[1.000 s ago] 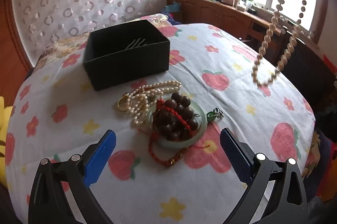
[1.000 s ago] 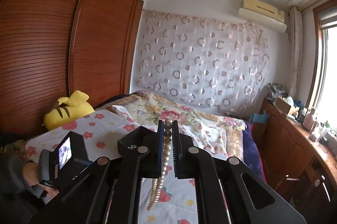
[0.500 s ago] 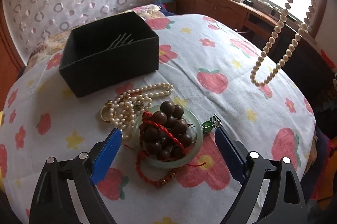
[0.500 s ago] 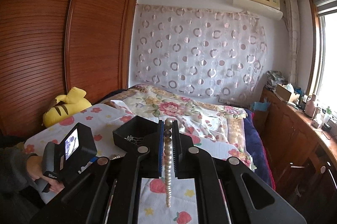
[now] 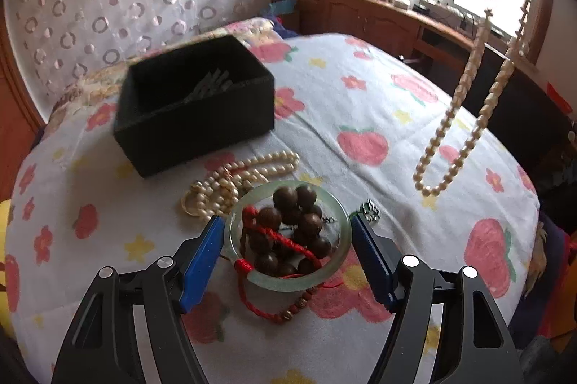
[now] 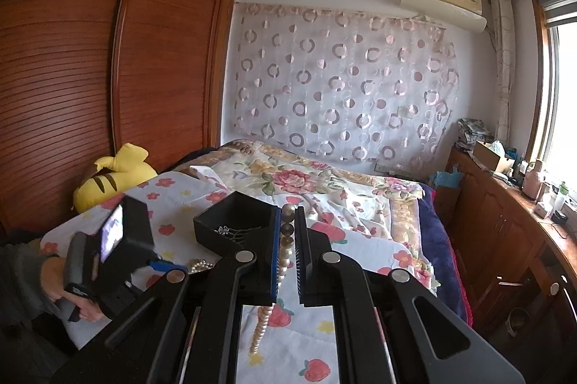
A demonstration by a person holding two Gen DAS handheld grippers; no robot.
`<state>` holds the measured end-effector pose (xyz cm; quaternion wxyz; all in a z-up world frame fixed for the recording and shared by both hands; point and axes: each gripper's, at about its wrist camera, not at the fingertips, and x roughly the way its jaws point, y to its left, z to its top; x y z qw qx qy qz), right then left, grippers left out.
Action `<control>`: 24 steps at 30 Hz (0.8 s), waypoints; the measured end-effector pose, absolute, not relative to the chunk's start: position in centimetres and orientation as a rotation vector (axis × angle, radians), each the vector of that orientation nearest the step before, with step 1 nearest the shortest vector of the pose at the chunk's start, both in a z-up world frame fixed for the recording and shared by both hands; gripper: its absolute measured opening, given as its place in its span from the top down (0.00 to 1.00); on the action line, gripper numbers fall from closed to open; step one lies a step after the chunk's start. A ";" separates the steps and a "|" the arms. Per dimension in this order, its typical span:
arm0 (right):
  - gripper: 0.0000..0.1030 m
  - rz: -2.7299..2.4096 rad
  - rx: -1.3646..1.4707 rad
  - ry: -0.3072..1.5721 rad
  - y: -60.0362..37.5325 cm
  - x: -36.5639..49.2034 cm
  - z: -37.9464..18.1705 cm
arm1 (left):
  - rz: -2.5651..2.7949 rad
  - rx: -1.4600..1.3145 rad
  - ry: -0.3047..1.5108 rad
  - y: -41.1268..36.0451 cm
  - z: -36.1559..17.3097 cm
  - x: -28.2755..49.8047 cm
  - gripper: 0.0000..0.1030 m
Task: Organize jewelry
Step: 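Lower the pearl necklace into the box with the right gripper while the left gripper grasps the jade bangle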
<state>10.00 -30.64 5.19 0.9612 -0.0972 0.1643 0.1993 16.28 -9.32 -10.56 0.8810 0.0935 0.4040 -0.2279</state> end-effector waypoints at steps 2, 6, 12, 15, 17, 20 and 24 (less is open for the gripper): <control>0.92 0.404 -0.200 0.337 -30.6 10.1 4.9 | -0.473 0.187 0.814 -9.0 -9.8 15.8 0.33; 0.92 0.404 -0.198 0.338 -30.5 10.2 4.9 | -0.459 0.176 0.769 -8.3 -8.0 15.4 0.33; 0.92 0.409 -0.203 0.341 -30.3 10.4 4.7 | -0.440 0.159 0.715 -7.2 -5.8 15.5 0.33; 0.92 0.416 -0.205 0.342 -29.9 10.8 4.6 | -0.427 0.154 0.700 -6.9 -5.0 15.9 0.33; 0.92 0.422 -0.208 0.338 -29.6 11.1 4.8 | -0.413 0.156 0.693 -6.7 -4.5 16.3 0.33; 0.92 0.437 -0.216 0.330 -28.9 11.5 5.5 | -0.396 0.154 0.684 -6.3 -4.0 16.8 0.33; 0.92 0.453 -0.234 0.313 -27.7 12.4 6.9 | -0.373 0.145 0.671 -5.6 -3.4 17.3 0.33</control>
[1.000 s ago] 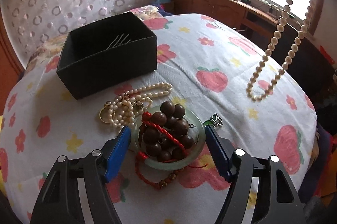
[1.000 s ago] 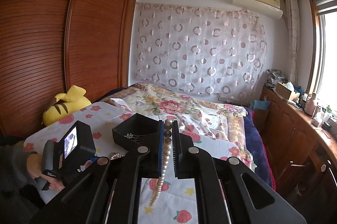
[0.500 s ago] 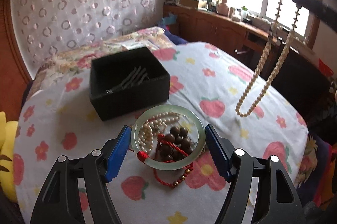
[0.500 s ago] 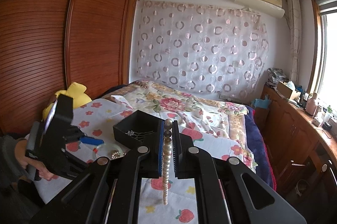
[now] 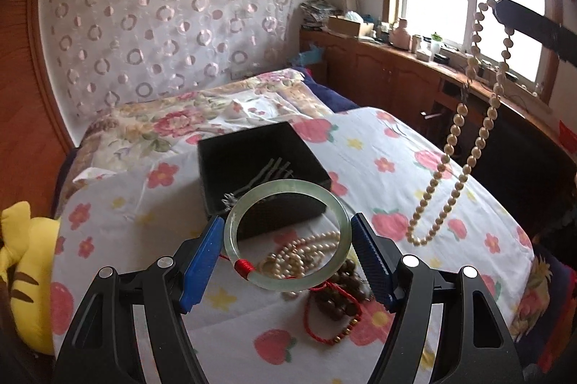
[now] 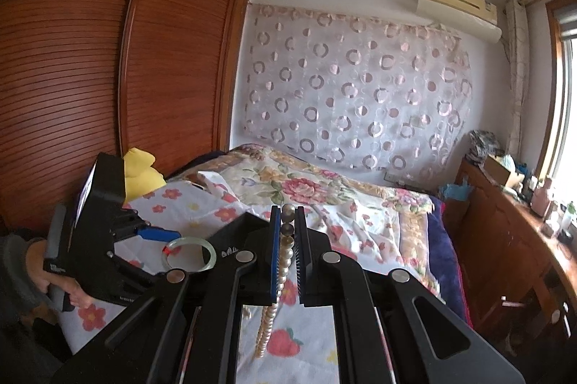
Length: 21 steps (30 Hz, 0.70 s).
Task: Organize jewelry
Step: 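Lower the pearl necklace into the box with the right gripper while the left gripper grasps the jade bangle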
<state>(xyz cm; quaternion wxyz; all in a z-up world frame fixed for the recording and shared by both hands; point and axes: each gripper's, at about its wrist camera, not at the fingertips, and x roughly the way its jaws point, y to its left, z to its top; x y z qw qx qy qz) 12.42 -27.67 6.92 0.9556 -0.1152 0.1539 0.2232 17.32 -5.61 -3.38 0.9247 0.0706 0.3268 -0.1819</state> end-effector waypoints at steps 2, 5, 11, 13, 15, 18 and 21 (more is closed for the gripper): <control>0.92 0.454 -0.237 0.305 -27.1 13.1 7.5 | -0.361 0.140 0.665 -5.2 -3.1 17.6 0.33; 0.92 0.449 -0.236 0.299 -26.5 14.3 8.5 | -0.344 0.134 0.661 -4.6 -2.9 18.0 0.33; 0.92 0.453 -0.189 0.315 -25.5 18.0 10.3 | -0.314 0.120 0.657 -3.2 -2.7 18.5 0.33; 0.92 0.456 -0.184 0.323 -25.1 19.5 10.9 | -0.306 0.112 0.657 -2.7 -2.7 18.7 0.33; 0.92 0.461 -0.188 0.336 -24.4 20.6 11.2 | -0.300 0.107 0.659 -2.4 -2.8 18.9 0.33; 0.92 0.459 -0.203 0.348 -23.3 22.1 11.3 | -0.291 0.106 0.664 -2.2 -2.9 19.3 0.33; 0.92 0.450 -0.212 0.373 -22.2 23.8 10.9 | -0.283 0.114 0.668 -2.3 -2.9 19.9 0.33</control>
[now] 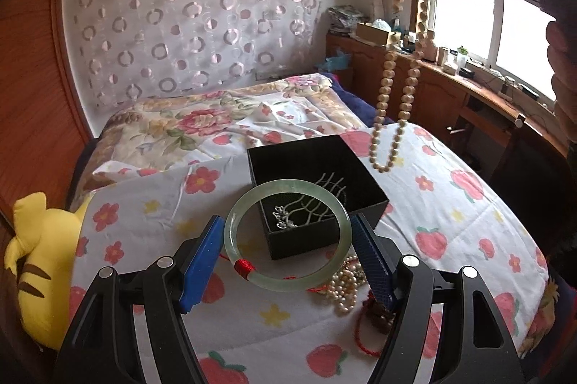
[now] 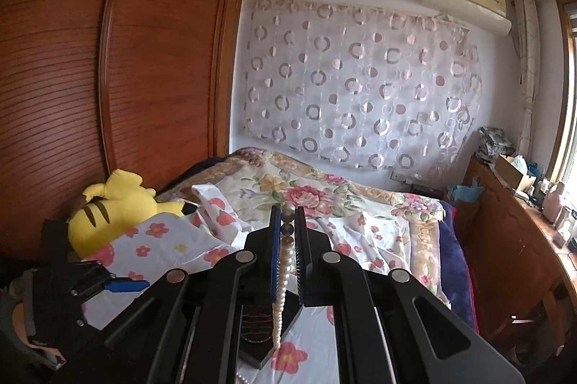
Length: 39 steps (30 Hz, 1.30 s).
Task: Organize jewelry
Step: 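Lower the pearl necklace into the box with the right gripper while the left gripper grasps the jade bangle, then lower the green jade bangle into the black box and open the left gripper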
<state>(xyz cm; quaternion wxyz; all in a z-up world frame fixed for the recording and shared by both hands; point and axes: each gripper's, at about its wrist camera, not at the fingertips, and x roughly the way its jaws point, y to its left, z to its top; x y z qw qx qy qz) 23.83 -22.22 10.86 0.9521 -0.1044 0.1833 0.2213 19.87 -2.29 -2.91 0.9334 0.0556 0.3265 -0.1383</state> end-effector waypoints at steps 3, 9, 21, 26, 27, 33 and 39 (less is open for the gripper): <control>0.92 0.444 -0.220 0.417 -21.3 25.8 9.8 | -0.273 0.116 0.668 -2.0 -2.7 20.6 0.33; 0.92 0.444 -0.220 0.533 -19.9 28.1 5.6 | -0.253 0.121 0.666 -1.7 -2.4 21.5 0.33; 0.90 0.480 -0.183 0.670 -21.0 28.3 0.0 | -0.244 0.099 0.706 -2.2 -3.3 25.0 0.33; 0.88 0.493 -0.166 0.664 -22.8 27.4 0.3 | -0.237 0.105 0.733 -3.7 -4.1 27.0 0.33; 0.88 0.491 -0.168 0.659 -23.1 27.1 0.4 | -0.236 0.106 0.736 -4.1 -4.3 27.4 0.33; 0.88 0.493 -0.170 0.654 -24.9 26.0 0.0 | -0.219 0.123 0.760 -5.3 -5.3 29.3 0.33; 0.88 0.501 -0.175 0.678 -25.6 24.9 -1.9 | -0.204 0.125 0.789 -5.7 -6.1 30.5 0.33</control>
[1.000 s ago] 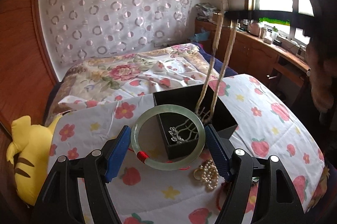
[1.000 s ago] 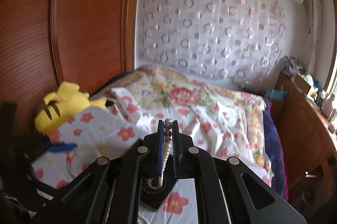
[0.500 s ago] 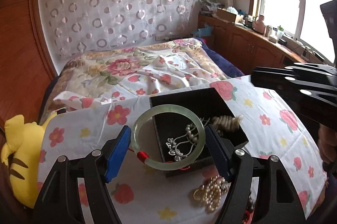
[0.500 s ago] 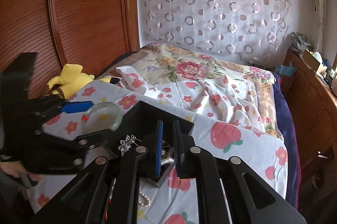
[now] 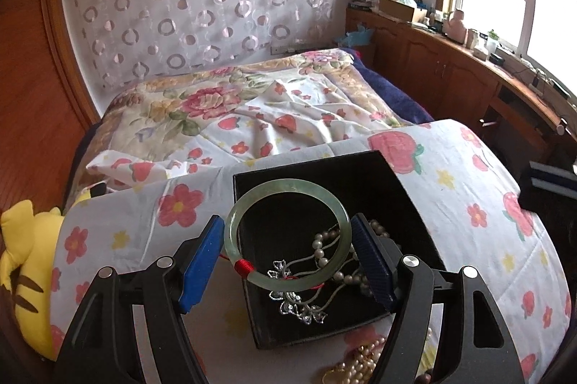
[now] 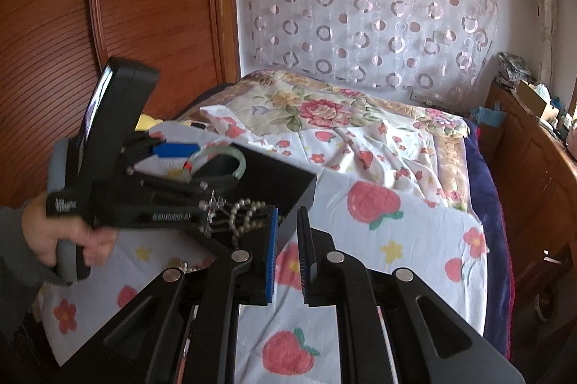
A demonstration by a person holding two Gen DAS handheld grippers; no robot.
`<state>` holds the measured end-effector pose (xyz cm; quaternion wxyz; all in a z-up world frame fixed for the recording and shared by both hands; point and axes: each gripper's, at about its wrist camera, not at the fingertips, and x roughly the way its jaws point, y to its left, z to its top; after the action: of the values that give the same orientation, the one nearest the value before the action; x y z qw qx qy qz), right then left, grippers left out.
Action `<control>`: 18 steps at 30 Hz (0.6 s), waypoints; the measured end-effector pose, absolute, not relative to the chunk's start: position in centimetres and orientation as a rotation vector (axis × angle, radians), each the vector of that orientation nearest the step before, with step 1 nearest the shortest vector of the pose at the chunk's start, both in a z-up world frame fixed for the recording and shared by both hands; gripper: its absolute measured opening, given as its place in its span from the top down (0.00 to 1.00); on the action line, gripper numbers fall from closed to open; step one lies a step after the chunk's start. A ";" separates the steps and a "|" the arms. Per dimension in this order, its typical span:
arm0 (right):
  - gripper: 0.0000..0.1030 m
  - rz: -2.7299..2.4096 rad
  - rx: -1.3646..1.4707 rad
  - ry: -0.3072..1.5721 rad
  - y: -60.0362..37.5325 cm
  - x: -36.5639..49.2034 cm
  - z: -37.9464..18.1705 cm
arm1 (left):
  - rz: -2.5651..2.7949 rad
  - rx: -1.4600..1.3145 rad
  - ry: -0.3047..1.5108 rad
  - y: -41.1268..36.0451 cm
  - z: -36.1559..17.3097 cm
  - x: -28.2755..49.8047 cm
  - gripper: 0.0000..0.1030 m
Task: Organize jewelry
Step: 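Lower the green jade bangle into the black box and open the left gripper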
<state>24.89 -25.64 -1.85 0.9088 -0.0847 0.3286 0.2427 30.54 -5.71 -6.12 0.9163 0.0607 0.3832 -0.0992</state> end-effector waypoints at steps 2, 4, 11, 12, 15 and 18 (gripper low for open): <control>0.88 0.504 -0.175 0.687 -25.7 24.4 -2.7 | -0.200 0.123 0.795 -5.6 -6.5 30.5 0.33; 0.88 0.506 -0.180 0.696 -25.6 24.2 -3.2 | -0.201 0.125 0.801 -5.6 -6.6 30.5 0.33; 0.88 0.514 -0.207 0.714 -25.5 23.3 -4.5 | -0.213 0.126 0.777 -5.4 -6.2 29.7 0.30; 0.88 0.517 -0.205 0.713 -25.5 23.1 -4.5 | -0.214 0.126 0.774 -5.4 -6.1 29.4 0.26; 0.88 0.530 -0.200 0.715 -25.6 22.2 -4.7 | -0.217 0.124 0.759 -5.2 -5.5 28.5 0.26; 0.88 0.558 -0.191 0.725 -25.8 20.6 -5.3 | -0.230 0.123 0.731 -4.8 -4.8 26.7 0.26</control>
<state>20.55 -25.77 -5.27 0.8928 -0.0922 0.3494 0.2689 26.69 -4.79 -4.79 0.9257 0.0599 0.3563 -0.1122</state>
